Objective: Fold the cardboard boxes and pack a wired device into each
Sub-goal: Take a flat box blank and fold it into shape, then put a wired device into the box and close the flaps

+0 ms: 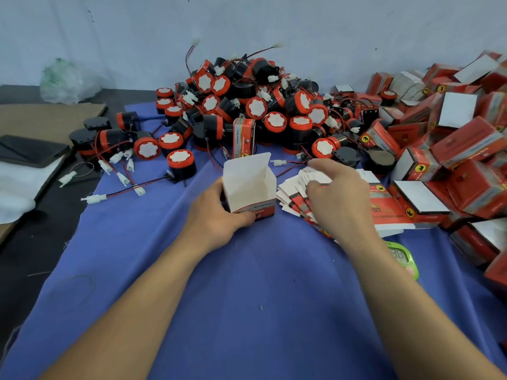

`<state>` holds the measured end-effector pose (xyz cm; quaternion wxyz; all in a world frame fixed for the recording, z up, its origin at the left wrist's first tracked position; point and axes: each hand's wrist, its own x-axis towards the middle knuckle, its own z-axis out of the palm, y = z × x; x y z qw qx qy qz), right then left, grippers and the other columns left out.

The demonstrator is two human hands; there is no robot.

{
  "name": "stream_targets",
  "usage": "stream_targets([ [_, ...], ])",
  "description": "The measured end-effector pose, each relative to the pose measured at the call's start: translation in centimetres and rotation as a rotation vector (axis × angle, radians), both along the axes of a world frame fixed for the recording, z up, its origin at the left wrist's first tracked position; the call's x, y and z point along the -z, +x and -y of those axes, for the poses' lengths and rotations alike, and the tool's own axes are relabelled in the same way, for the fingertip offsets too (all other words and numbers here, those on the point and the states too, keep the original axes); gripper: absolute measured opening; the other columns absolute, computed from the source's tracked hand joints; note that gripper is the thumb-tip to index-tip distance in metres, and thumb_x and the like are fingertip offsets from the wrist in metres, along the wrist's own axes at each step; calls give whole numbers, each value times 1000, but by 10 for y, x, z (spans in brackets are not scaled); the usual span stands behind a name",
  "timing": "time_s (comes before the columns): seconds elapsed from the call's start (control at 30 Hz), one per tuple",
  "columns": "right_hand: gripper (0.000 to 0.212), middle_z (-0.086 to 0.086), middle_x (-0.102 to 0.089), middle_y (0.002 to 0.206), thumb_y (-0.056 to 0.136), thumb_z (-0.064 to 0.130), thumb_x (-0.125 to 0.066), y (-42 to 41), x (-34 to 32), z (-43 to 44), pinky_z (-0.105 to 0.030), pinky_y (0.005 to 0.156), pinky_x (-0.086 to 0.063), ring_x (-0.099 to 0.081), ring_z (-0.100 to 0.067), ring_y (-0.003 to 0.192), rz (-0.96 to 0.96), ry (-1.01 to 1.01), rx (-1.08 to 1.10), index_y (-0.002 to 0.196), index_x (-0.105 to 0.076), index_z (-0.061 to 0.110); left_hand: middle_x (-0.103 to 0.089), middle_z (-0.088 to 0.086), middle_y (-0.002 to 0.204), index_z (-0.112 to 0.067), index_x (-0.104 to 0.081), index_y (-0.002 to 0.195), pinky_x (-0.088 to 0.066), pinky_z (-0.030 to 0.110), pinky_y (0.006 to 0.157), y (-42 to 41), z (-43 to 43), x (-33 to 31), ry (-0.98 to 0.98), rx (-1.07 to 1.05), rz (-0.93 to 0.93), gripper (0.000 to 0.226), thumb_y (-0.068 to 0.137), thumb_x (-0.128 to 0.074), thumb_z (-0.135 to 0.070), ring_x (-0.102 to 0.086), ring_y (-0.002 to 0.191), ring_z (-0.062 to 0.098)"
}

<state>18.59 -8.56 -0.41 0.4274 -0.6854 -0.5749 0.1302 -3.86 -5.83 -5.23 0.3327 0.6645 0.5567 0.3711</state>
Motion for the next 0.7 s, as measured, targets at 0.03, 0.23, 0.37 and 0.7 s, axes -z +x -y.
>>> stream_targets([
  [0.03, 43, -4, -67, 126, 93, 21, -58, 9, -2, -13, -35, 93, -51, -64, -29, 106, 88, -56, 13, 135, -62, 27, -64, -33, 108, -38, -58, 133, -43, 0, 64, -1, -1, 2, -11, 9, 3, 69, 73, -90, -25, -56, 93, -24],
  [0.23, 68, -14, -29, 164, 97, 5, -52, 46, -21, -99, -46, 113, -34, -31, -38, 147, 506, -369, -135, 160, -27, 11, -63, -34, 107, -41, -55, 136, -44, 10, 70, 0, -3, 4, -45, 13, 18, 72, 75, -88, -26, -57, 95, -20],
  [0.37, 59, -14, -46, 152, 96, 5, -49, 63, -21, -125, -48, 96, -47, -49, -44, 127, 866, -440, -161, 153, -38, 9, -64, -34, 110, -44, -54, 133, -48, 16, 73, 0, -4, 4, -56, 17, 15, 70, 73, -87, -27, -61, 100, -10],
  [0.7, 50, -5, -61, 130, 89, 12, -64, 56, -27, -105, -33, 88, -43, -57, -27, 113, 109, 53, 43, 136, -52, 22, -66, -35, 106, -44, -55, 132, -50, 16, 73, 1, -5, 1, -77, 25, 22, 71, 71, -88, -29, -61, 101, -12],
])
